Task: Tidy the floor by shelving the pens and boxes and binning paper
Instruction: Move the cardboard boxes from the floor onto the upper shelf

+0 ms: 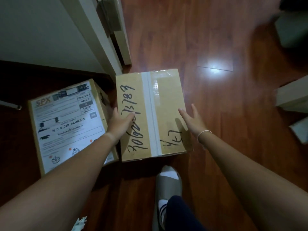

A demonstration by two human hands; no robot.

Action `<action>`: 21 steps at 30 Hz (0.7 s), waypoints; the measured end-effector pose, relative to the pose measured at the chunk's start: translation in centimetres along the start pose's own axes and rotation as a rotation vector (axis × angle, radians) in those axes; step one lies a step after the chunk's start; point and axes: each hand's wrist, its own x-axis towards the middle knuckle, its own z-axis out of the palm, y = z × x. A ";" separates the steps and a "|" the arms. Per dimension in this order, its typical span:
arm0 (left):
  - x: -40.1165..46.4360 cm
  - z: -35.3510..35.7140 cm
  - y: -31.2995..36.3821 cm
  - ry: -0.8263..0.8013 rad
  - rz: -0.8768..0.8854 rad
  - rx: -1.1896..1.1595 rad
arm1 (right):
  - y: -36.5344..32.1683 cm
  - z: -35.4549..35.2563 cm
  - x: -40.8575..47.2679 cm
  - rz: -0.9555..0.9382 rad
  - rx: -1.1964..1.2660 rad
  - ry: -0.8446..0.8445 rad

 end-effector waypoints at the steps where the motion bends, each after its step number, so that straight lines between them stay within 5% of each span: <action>1: 0.3 0.3 -0.3 -0.005 -0.013 -0.029 | 0.2 0.2 0.5 0.021 0.013 -0.008; 12: -1.3 1.1 -0.5 0.014 -0.129 -0.286 | 0.2 0.3 -0.7 0.052 0.059 -0.071; 21: -13.4 -4.9 9.0 0.023 0.046 -0.388 | -9.7 -6.4 -10.2 -0.136 0.101 -0.121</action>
